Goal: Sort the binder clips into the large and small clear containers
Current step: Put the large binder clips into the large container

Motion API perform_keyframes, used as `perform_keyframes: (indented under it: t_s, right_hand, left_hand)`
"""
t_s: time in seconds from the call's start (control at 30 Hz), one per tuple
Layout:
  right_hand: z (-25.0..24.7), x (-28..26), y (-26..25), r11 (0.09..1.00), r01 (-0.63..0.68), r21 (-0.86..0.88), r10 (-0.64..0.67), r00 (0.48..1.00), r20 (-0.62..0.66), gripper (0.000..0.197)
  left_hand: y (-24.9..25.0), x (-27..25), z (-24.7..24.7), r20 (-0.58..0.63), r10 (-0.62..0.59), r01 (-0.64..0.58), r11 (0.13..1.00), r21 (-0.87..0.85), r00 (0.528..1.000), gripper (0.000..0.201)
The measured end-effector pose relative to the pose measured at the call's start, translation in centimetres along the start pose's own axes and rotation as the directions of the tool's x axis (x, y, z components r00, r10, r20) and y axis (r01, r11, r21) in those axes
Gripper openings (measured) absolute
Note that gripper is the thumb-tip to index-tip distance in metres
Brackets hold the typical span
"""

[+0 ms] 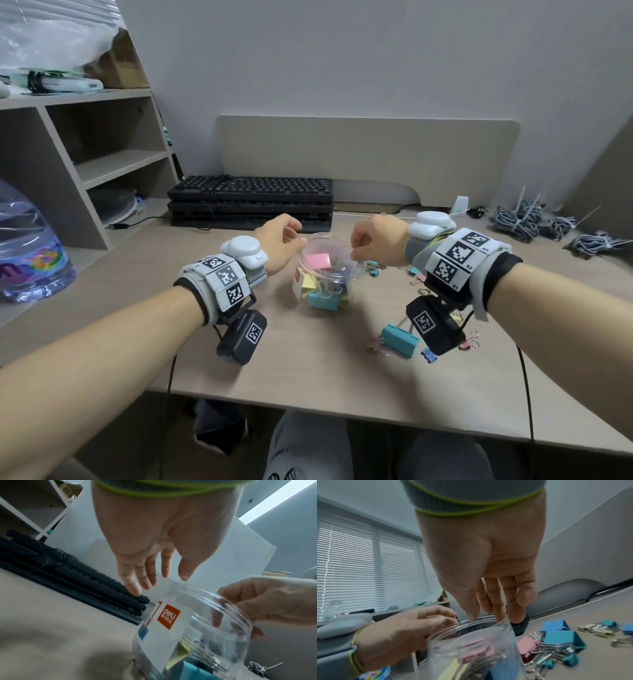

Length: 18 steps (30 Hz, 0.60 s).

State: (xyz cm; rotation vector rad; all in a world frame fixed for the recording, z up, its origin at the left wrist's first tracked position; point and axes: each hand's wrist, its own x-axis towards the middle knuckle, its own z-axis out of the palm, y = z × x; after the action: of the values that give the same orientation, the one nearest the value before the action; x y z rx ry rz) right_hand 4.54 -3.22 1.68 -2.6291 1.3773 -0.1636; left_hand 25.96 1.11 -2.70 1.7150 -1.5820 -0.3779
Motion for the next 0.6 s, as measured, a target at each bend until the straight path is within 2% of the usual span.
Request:
perform_keyframes:
  t_s: [0.1,0.17,0.27,0.37,0.4,0.47,0.6]
  right_hand:
    - [0.2,-1.7,1.6,0.999,-0.028,0.029,0.029,0.998,-0.05,0.026]
    - [0.3,-3.2,2.9,0.997,-0.075,0.033,0.077,0.995,-0.061,0.031]
    - [0.6,-4.7,4.8,0.989,-0.146,0.022,0.147,0.988,-0.055,0.03]
    - [1.1,-6.2,6.7,0.974,-0.213,-0.07,0.214,0.977,0.002,0.028]
    - [1.5,-6.8,7.3,0.966,-0.237,-0.105,0.242,0.97,0.034,0.03]
    - [2.3,-7.5,8.3,0.947,-0.274,-0.17,0.293,0.951,0.1,0.037]
    - [3.7,-8.2,8.9,0.917,-0.293,-0.271,0.338,0.931,0.137,0.047]
  left_hand:
    - [2.1,-0.2,-0.7,-0.098,0.108,-0.105,0.994,0.042,0.989,0.023]
    - [4.6,-1.1,-0.4,-0.092,0.222,-0.216,0.974,0.072,0.971,0.018]
    - [7.5,-3.3,1.3,0.029,0.324,-0.326,0.941,0.092,0.946,0.008]
    - [9.5,-5.4,4.1,0.25,0.388,-0.43,0.892,0.138,0.887,0.013]
    - [10.1,-6.0,5.1,0.345,0.387,-0.466,0.865,0.184,0.855,0.016]
    - [10.9,-6.9,6.7,0.506,0.31,-0.506,0.803,0.314,0.805,0.023]
    - [10.5,-7.3,9.5,0.602,0.148,-0.516,0.694,0.502,0.785,0.047]
